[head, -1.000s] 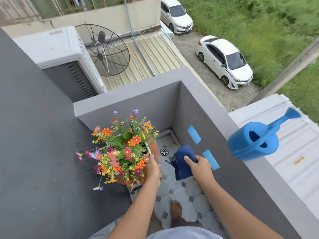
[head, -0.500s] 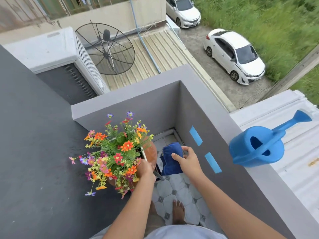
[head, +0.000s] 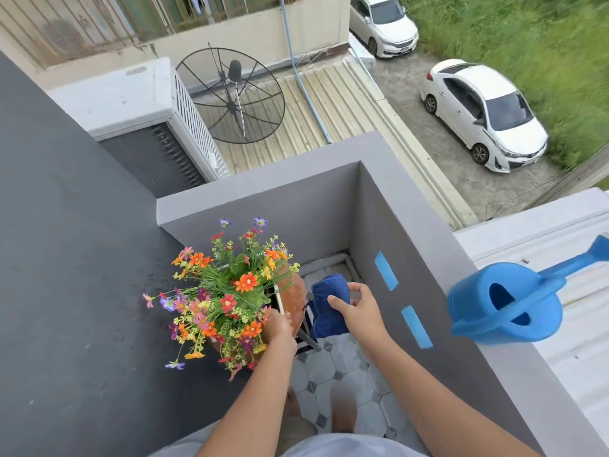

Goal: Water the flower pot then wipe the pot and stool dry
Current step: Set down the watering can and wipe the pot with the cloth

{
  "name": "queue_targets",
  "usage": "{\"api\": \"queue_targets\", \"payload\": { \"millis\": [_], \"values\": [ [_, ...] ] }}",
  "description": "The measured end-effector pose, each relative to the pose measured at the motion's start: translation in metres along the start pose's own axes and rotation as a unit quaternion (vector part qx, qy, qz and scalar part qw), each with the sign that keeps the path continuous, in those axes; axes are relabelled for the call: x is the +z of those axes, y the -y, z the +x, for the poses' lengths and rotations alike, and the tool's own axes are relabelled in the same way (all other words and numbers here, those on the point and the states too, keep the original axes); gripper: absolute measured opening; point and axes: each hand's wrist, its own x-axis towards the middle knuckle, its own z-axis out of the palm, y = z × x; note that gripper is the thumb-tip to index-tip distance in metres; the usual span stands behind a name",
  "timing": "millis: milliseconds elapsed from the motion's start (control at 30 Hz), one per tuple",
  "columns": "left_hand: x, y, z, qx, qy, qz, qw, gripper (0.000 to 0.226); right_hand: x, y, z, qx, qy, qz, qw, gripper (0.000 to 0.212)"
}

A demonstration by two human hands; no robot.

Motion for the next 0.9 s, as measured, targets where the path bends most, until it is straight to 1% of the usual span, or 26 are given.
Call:
{"api": "queue_targets", "payload": {
  "millis": [67,167,233,300,367,467,567,667,800,900],
  "values": [
    [-0.002,0.0,-0.002,0.028,-0.023,0.032,0.999,0.036,-0.003,0.0,0.002,0.001,0.001,0.004,1.0,0.04],
    [-0.008,-0.009,-0.01,0.044,-0.005,0.062,0.997,0.043,-0.006,0.003,0.002,-0.002,0.007,0.025,1.0,0.036],
    [-0.017,-0.016,-0.012,0.059,0.0,0.083,0.995,0.039,-0.005,0.005,0.002,-0.006,0.016,0.046,0.999,0.031],
    [-0.026,-0.023,-0.012,0.087,0.009,0.085,0.992,0.028,-0.003,0.008,0.0,-0.011,0.022,0.059,0.998,0.032],
    [-0.034,-0.031,-0.015,0.088,0.035,0.069,0.993,0.02,0.0,0.011,-0.002,-0.017,0.026,0.071,0.997,0.035],
    [-0.047,-0.042,-0.036,0.077,0.095,0.04,0.992,0.021,0.003,0.018,-0.01,-0.036,0.015,0.105,0.994,0.037],
    [-0.058,-0.051,-0.061,0.089,0.138,0.052,0.985,0.018,0.002,0.033,-0.018,-0.092,-0.027,0.156,0.983,0.033],
    [-0.068,-0.066,-0.086,0.117,0.173,0.084,0.974,0.016,0.004,0.064,-0.019,-0.171,-0.077,0.161,0.969,0.032],
    [-0.071,-0.087,-0.12,0.154,0.206,0.181,0.949,0.015,0.02,0.098,-0.018,-0.25,-0.079,0.133,0.956,0.036],
    [-0.069,-0.096,-0.131,0.154,0.226,0.189,0.943,0.015,0.027,0.107,-0.023,-0.266,-0.086,0.142,0.95,0.039]
  ]
}}
